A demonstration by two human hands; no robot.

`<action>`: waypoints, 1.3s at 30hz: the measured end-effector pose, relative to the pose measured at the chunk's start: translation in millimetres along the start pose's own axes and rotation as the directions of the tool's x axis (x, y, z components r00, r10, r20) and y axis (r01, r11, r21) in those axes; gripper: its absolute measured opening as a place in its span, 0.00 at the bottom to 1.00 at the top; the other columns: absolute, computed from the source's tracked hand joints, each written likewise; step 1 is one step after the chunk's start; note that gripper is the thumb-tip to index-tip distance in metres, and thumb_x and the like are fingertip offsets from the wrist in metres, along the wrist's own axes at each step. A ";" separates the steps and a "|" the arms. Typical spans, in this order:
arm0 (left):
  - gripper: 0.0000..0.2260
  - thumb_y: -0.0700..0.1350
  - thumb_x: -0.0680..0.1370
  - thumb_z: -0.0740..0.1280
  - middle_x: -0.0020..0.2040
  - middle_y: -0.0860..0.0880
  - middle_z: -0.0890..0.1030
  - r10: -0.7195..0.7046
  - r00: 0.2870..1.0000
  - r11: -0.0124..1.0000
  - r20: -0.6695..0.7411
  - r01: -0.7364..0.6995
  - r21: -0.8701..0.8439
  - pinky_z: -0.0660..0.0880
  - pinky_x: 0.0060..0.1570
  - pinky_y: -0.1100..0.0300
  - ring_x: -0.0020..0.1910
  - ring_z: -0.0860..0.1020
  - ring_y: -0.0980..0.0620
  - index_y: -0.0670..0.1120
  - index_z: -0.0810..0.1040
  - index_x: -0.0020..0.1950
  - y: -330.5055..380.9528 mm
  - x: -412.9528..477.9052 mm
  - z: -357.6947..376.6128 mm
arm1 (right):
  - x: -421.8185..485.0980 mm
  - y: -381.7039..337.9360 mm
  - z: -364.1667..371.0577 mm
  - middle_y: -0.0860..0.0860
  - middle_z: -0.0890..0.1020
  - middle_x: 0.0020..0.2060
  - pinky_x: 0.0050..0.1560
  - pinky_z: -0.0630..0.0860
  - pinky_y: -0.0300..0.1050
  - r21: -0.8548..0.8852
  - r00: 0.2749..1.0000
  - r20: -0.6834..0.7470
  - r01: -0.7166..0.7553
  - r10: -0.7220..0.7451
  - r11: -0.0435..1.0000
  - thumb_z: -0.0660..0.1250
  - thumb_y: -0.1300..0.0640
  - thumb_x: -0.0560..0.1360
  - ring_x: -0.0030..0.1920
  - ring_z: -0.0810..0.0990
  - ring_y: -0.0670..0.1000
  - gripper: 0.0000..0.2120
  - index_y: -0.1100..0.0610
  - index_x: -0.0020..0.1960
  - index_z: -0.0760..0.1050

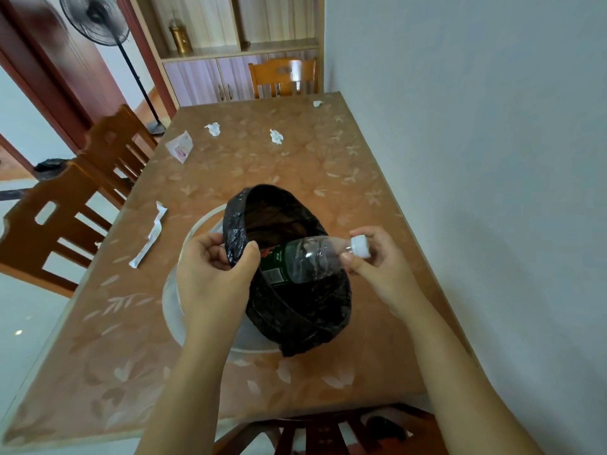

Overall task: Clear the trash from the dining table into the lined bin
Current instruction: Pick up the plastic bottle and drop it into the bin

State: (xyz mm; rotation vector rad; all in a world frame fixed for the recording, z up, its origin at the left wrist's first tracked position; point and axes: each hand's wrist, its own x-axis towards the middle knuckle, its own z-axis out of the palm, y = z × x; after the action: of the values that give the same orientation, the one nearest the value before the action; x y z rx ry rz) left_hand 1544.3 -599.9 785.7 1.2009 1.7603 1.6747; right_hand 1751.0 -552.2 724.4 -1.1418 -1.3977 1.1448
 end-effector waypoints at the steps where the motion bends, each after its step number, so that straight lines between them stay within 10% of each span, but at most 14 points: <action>1: 0.09 0.45 0.69 0.72 0.30 0.54 0.68 0.005 1.000 1.000 0.006 -0.005 0.011 0.66 0.26 0.71 0.25 0.67 0.62 0.53 0.72 0.40 0.1 -0.8 -0.7 | 0.9 -0.7 4.7 0.55 0.79 0.48 0.47 0.81 0.44 -0.022 0.999 0.033 -0.003 0.003 1.000 0.70 0.57 0.69 0.44 0.81 0.51 0.13 0.43 0.48 0.73; 5: 0.09 0.46 0.68 0.72 0.31 0.52 0.69 0.026 1.000 0.999 0.007 -0.027 0.039 0.67 0.28 0.68 0.26 0.67 0.61 0.50 0.73 0.42 1.7 -4.3 -4.0 | 2.9 -0.4 19.4 0.51 0.79 0.48 0.53 0.76 0.52 -0.107 0.990 0.141 -0.009 0.024 0.994 0.70 0.57 0.70 0.49 0.78 0.52 0.12 0.45 0.50 0.73; 11: 0.09 0.46 0.68 0.72 0.30 0.53 0.70 0.034 0.999 0.999 -0.040 -0.033 0.029 0.67 0.27 0.70 0.26 0.68 0.62 0.52 0.73 0.41 7.4 -5.3 -13.1 | 5.7 -5.7 22.3 0.45 0.76 0.53 0.45 0.68 0.31 -0.417 0.993 0.114 0.061 -0.014 0.907 0.68 0.50 0.71 0.51 0.73 0.43 0.21 0.48 0.63 0.70; 28: 0.08 0.48 0.68 0.72 0.30 0.54 0.71 -0.017 0.954 1.000 -0.300 0.013 -0.016 0.72 0.30 0.70 0.26 0.69 0.62 0.55 0.74 0.41 4.9 -10.7 -47.6 | -2.2 23.0 8.6 0.51 0.75 0.58 0.57 0.71 0.48 -0.658 0.988 -0.134 -0.027 -0.081 0.752 0.57 0.52 0.77 0.59 0.72 0.51 0.15 0.54 0.61 0.71; 39: 0.11 0.54 0.63 0.70 0.29 0.53 0.70 -0.051 0.857 0.998 -0.513 0.069 0.015 0.69 0.32 0.59 0.29 0.69 0.55 0.53 0.74 0.41 -1.7 -22.3 -108.3 | -17.3 27.8 66.3 0.56 0.77 0.58 0.61 0.70 0.51 -0.802 0.985 0.143 0.171 -0.094 0.573 0.62 0.56 0.74 0.59 0.72 0.55 0.16 0.59 0.61 0.71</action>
State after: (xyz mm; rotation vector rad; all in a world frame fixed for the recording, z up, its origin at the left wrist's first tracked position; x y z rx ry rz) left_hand 1469.7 -680.6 797.9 0.7328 2.1064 2.0698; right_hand 1689.3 -571.8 688.5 -1.5779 -2.1452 0.3820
